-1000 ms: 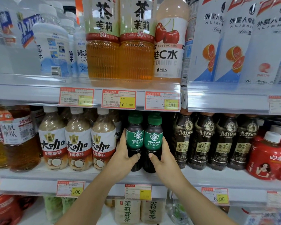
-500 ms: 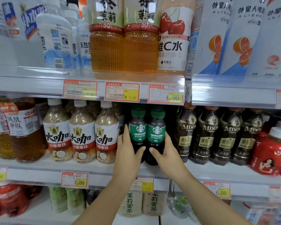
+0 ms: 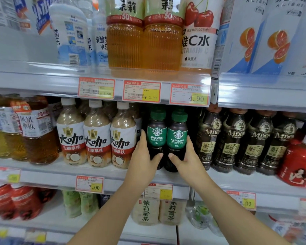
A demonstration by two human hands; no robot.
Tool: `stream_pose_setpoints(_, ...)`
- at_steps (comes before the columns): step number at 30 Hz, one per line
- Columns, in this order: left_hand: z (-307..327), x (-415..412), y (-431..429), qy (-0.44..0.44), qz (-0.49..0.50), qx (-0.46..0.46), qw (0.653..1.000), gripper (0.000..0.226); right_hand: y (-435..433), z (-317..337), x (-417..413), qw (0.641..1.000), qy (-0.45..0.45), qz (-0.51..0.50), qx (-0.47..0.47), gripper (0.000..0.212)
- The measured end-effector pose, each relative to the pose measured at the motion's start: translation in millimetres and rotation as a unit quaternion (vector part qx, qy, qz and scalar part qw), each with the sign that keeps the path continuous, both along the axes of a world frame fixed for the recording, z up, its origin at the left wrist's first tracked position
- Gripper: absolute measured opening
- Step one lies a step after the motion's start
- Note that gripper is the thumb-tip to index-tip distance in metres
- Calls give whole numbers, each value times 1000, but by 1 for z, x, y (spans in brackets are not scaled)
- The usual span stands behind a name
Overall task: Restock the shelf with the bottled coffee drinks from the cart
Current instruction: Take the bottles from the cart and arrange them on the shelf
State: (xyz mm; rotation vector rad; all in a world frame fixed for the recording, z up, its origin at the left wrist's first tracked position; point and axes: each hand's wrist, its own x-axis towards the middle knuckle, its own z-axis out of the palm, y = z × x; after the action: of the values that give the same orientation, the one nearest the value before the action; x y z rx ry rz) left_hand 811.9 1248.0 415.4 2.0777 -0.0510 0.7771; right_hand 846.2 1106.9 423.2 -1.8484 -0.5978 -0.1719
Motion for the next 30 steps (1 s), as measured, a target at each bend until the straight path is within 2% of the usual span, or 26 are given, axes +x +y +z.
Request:
stream_pose_setpoints(2, -2, -13, 2, -33, 31, 8, 999, 70, 0, -4, -7, 997, -48, -50, 37, 70)
stream_pose_setpoints(4, -3, -32, 10, -93, 112, 23, 989, 56, 2, -6, -24, 980, -151, -109, 68, 63)
stream_pose_setpoints(5, -2, -39, 16, -117, 163, 33, 979, 50, 6, -5, -34, 967, -213, -120, 66, 54)
stream_pose_setpoints(7, -1, -46, 33, -121, 251, 36, 960, 48, 21, -1, -50, 953, -294, -75, 16, 39)
stream_pose_setpoints(9, -5, -43, 49, -93, 308, 36, 946, 56, 43, 8, -58, 959, -277, -3, -56, 42)
stream_pose_setpoints(11, -9, -40, 58, -67, 325, 72, 941, 64, 66, 22, -57, 968, -230, 31, -96, 54)
stream_pose_setpoints(15, -17, -32, 60, -35, 327, 117, 937, 76, 103, 45, -41, 974, -193, 26, -112, 67)
stream_pose_setpoints(23, -17, -28, 65, -69, 308, 132, 940, 84, 118, 49, -27, 973, -200, -2, -118, 65)
stream_pose_setpoints(26, -20, -35, 76, -102, 283, 78, 950, 83, 117, 48, -26, 969, -210, 2, -127, 65)
stream_pose_setpoints(28, -22, -43, 88, -110, 274, 15, 955, 73, 117, 47, -26, 966, -224, 3, -128, 64)
stream_pose_setpoints(30, -24, -47, 97, -98, 267, -1, 959, 63, 117, 47, -25, 964, -235, -1, -128, 63)
